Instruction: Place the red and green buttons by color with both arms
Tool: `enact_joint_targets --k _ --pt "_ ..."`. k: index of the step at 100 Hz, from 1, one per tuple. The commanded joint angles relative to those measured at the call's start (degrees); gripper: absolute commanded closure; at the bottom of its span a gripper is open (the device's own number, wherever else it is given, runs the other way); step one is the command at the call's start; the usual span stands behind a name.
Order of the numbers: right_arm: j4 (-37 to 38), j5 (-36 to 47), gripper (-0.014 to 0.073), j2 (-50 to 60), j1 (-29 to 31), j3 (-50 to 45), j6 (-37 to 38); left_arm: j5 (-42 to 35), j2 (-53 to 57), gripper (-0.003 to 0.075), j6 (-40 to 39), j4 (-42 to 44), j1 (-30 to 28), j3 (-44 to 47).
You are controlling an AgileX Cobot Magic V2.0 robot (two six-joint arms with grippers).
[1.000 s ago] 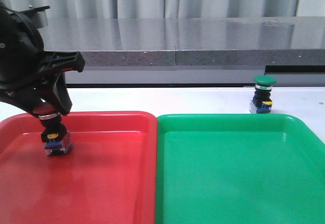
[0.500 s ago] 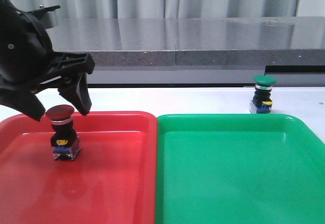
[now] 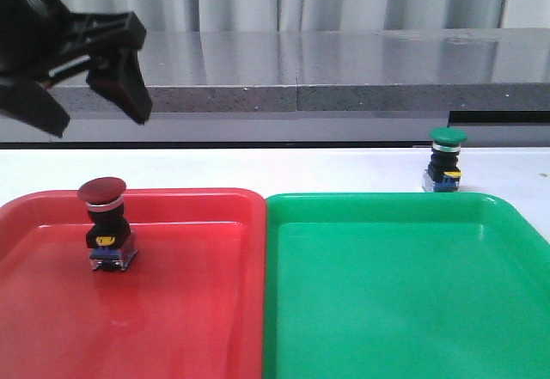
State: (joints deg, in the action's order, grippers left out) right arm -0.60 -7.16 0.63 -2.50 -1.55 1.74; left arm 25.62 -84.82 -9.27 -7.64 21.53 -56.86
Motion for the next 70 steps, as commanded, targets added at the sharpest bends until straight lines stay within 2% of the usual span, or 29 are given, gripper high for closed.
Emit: enact_joint_targets --k 1,22,44,58,70 --pt "-0.1 4.6 0.0704 1.2 0.0 0.8 0.0 -4.8 5.6 0.0141 -0.5 0.7 -1.3 -1.2" --pt "-0.1 4.6 0.0704 1.2 0.0 0.8 0.0 -9.6 14.3 0.0143 -0.5 2.4 -6.5 2.2" --pt "-0.1 4.6 0.0704 1.2 0.0 0.8 0.0 -14.7 25.1 0.0185 -0.5 3.3 -11.1 11.5" --pt "-0.1 4.6 0.0704 1.2 0.0 0.8 0.0 -17.1 32.7 0.0268 -0.5 4.5 -11.3 17.9" --pt "-0.1 4.6 0.0704 1.2 0.0 0.8 0.0 -17.4 38.7 0.0411 -0.5 5.7 -11.3 22.1"
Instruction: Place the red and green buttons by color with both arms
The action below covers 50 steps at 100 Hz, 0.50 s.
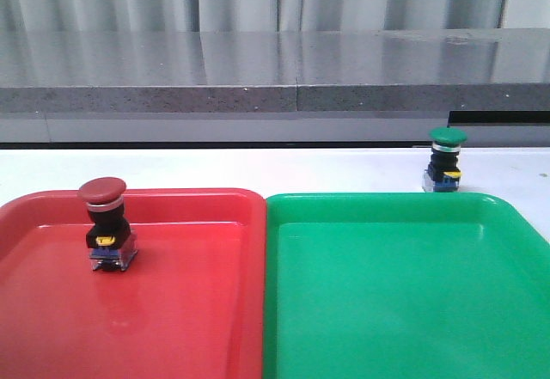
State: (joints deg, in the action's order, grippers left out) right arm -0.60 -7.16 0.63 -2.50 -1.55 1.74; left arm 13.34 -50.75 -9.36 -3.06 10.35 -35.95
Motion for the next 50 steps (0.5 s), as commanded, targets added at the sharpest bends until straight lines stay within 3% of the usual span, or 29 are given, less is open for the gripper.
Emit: enact_joint_targets --k 1,20,50 --pt "-0.1 4.6 0.0704 1.2 0.0 0.8 0.0 -5.1 4.9 0.0432 -0.4 1.3 -0.2 1.4" --pt "-0.1 4.6 0.0704 1.2 0.0 0.8 0.0 -4.9 12.0 0.0743 -0.4 5.7 -0.2 4.6" --pt "-0.1 4.6 0.0704 1.2 0.0 0.8 0.0 -4.9 13.5 0.0739 -0.4 6.1 -0.2 4.7"
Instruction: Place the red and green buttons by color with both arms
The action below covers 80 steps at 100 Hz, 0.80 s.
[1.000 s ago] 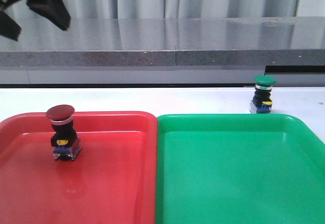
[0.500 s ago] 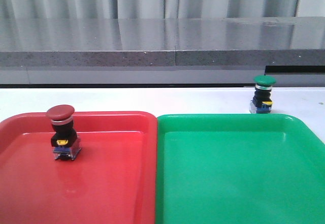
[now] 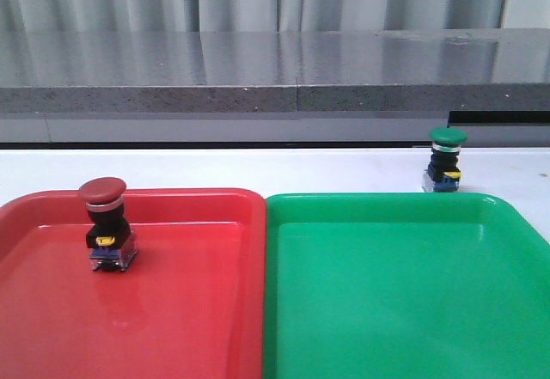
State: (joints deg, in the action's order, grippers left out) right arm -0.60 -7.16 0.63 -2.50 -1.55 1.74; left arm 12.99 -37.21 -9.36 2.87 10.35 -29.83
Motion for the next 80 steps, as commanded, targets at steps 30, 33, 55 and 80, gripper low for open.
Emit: enact_joint_targets --k 30,33,55,80 --pt "-0.1 4.6 0.0704 1.2 0.0 0.8 0.0 -4.5 -0.3 0.0739 -0.4 0.2 -0.2 -1.4" --pt "-0.1 4.6 0.0704 1.2 0.0 0.8 0.0 -4.5 -0.3 0.0739 -0.4 0.2 -0.2 -1.4" --pt "-0.1 4.6 0.0704 1.2 0.0 0.8 0.0 -4.6 -0.3 0.0739 -0.4 0.2 -0.2 -1.4" --pt "-0.1 4.6 0.0704 1.2 0.0 0.8 0.0 -6.4 3.2 0.0739 -0.4 1.2 -0.2 2.3"
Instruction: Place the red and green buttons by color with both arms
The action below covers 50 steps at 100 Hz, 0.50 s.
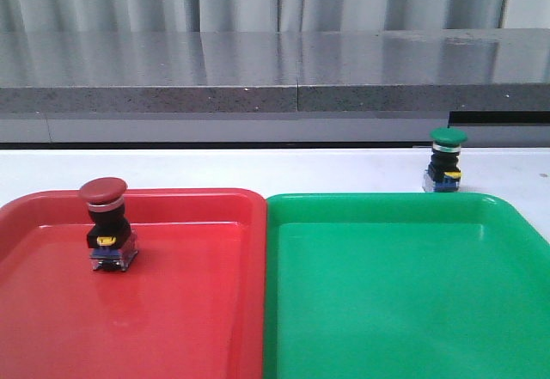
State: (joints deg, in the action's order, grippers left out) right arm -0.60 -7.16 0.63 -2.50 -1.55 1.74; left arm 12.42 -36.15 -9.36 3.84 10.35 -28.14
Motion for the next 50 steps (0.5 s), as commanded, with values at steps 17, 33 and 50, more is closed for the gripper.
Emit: enact_joint_targets --k 17,33,50 --pt "-0.1 4.6 0.0704 1.2 0.0 0.8 0.0 -12.0 10.8 0.0740 -0.4 0.2 -0.5 8.9" --pt "-0.1 4.6 0.0704 1.2 0.0 0.8 0.0 -12.8 20.1 0.0740 -0.4 0.2 -3.2 16.4" --pt "-0.1 4.6 0.0704 1.2 0.0 0.8 0.0 -12.8 28.8 0.0740 -0.4 0.2 -6.4 22.4"
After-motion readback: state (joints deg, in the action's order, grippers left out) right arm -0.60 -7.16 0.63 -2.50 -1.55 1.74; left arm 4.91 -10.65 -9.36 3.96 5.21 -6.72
